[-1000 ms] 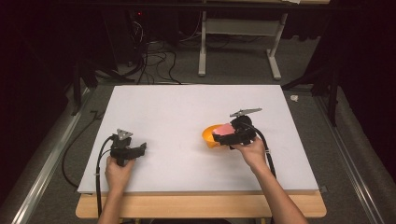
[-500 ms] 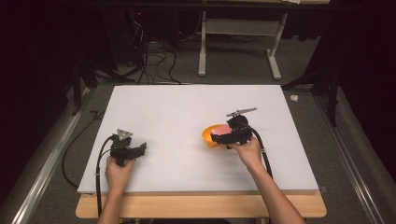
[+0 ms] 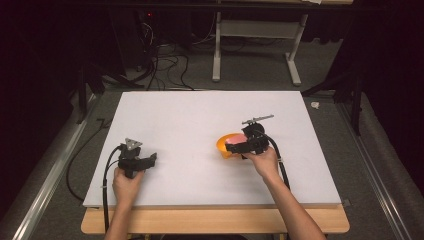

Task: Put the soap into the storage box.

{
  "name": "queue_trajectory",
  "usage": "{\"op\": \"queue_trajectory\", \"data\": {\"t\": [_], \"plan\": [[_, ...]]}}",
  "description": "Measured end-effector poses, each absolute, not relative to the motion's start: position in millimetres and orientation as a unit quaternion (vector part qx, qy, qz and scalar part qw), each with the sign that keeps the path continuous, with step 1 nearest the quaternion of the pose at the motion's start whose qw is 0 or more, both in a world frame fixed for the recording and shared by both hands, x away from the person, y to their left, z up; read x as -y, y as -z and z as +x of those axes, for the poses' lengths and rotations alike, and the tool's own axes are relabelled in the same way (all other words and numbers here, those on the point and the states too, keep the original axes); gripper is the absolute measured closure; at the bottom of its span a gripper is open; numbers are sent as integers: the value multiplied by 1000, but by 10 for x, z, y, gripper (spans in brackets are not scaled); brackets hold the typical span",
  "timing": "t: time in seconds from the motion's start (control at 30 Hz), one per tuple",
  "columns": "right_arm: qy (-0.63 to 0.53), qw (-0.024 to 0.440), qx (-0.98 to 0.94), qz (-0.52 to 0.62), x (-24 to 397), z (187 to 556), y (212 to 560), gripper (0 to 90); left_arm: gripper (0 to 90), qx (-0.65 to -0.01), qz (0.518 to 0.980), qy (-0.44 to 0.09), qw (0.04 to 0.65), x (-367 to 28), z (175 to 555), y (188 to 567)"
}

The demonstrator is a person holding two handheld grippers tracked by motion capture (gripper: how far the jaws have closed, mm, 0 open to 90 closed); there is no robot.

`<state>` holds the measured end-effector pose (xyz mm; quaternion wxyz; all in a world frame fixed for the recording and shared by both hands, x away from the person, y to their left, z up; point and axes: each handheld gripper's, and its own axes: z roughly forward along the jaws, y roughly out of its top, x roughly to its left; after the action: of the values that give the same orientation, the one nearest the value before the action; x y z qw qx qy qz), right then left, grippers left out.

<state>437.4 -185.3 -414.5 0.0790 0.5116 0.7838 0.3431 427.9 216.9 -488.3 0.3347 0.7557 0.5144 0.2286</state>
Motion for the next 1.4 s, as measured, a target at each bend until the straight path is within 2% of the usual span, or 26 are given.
{"op": "queue_trajectory", "data": {"t": [0.57, 1.4], "plan": [[-328, 96, -784, 518, 1813, 4397, 4172, 135, 264, -515, 755, -228, 335, -2170, 4280, 4883], [-312, 92, -779, 536, 1799, 4443, 4241, 131, 264, -515, 755, -228, 335, -2170, 4280, 4883]]}}
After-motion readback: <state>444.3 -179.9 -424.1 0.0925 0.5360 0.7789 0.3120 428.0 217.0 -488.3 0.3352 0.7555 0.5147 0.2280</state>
